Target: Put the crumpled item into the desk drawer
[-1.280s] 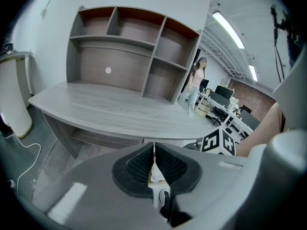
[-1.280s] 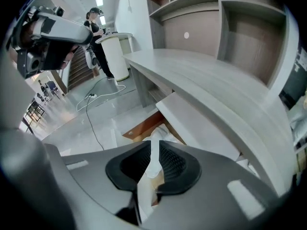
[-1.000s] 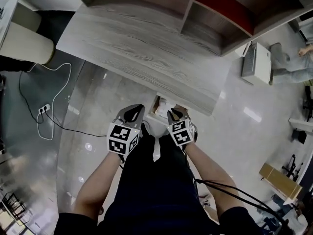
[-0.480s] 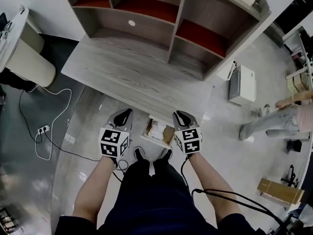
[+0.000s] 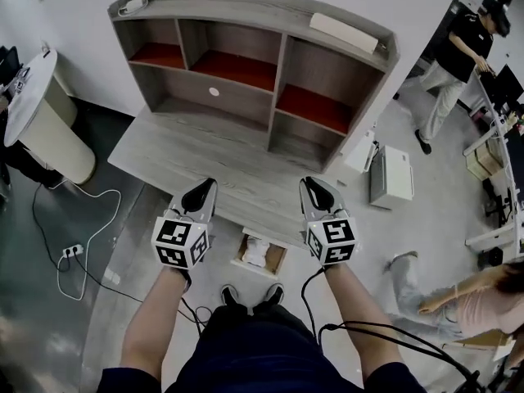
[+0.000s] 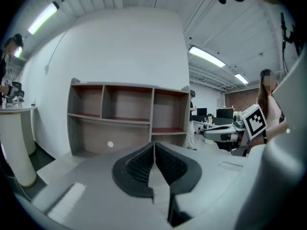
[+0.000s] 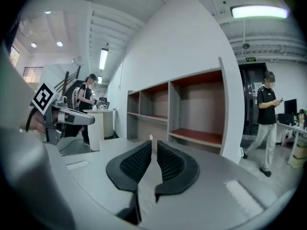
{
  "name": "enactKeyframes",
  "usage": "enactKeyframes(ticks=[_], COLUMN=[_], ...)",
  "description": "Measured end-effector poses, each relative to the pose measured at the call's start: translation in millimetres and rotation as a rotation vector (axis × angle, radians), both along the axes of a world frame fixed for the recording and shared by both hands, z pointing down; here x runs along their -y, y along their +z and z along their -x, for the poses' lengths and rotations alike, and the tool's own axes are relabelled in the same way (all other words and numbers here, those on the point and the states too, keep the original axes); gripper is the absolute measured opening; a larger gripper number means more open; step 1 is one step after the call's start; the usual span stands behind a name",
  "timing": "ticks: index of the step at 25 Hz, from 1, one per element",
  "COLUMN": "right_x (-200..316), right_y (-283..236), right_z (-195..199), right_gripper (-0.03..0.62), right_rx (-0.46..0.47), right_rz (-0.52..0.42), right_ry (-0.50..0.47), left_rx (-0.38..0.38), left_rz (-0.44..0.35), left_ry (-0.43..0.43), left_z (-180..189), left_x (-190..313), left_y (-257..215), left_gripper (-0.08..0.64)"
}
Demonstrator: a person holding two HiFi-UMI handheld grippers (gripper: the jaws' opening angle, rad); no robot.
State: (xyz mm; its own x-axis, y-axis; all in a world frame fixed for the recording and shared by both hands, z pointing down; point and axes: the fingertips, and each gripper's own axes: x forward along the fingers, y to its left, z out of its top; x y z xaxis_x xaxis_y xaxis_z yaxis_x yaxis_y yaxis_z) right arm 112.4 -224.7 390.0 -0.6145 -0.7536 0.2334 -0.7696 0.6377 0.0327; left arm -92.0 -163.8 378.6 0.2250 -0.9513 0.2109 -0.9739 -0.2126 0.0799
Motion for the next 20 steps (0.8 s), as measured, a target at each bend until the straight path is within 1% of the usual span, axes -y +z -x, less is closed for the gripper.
enactKeyframes(ticks=[5,8,12,17,20], right_x=[-4,-9,-15,-21,-24], right_y=[-50,-77,-110,-138,-149], right_z=[7,13,17,18,16], right_gripper=[0.043,0.042,0.035,0.025,0.022], right_rx=[0.065,0.095,0.134,0.162,0.173], right_rz=[-0.076,-0.123,-0.179,-0.244,-0.274], right_ry=[-0.016,-0.036,-0.054,-0.055,-0.049], left_rx=[0.001,-0.015,-0.009,0.005,0.007], left_rz=[-0.095,-0.145,-0.211,-0.309,-0.348], left_ry=[0.003,0.009,0.020,-0.035,-0.053], left_z=[-8,-19,-33,-30,-28], left_x=[7,12,13,8,4], left_y=[-49,-75,-105,-139,-152], left_gripper=[0.014,0.014,0.014,0.014,0.014])
